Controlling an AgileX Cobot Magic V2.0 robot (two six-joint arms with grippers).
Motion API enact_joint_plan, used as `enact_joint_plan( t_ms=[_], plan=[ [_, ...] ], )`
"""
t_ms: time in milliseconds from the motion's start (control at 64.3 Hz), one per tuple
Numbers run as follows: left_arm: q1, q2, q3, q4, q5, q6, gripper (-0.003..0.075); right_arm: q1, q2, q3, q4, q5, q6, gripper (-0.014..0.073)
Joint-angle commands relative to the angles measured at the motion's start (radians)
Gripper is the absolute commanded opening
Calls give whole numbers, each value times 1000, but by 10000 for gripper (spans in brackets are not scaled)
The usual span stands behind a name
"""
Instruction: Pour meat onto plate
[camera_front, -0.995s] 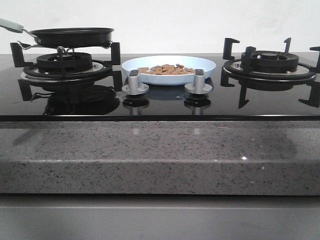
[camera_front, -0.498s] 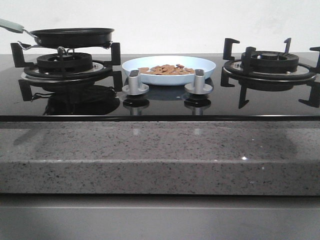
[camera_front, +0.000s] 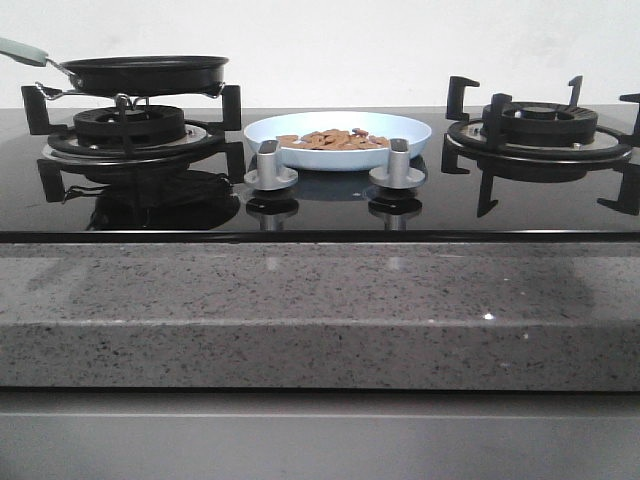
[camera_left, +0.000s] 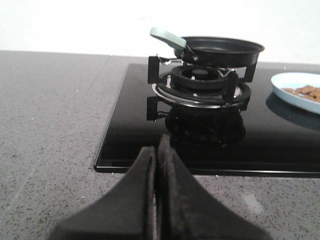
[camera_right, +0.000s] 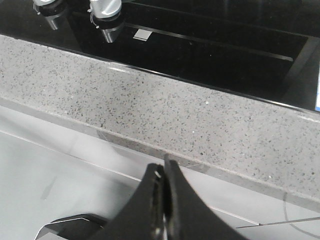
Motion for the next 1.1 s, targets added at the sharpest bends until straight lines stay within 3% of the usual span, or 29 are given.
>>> enact_joint_plan(
  t_ms=[0, 420, 669, 1089],
  plan=[
    [1, -46, 2, -14, -115, 2, -20, -9, 5, -23, -8, -61, -4, -119],
    [4, -39, 39, -41, -163, 0, -20, -9, 3, -23, -8, -61, -4, -119],
    [5, -41, 39, 120, -163, -146, -20, -9, 3, -23, -8, -61, -4, -119],
    [5, -41, 39, 121, -163, -151, -20, -9, 3, -23, -8, -61, -4, -119]
  ],
)
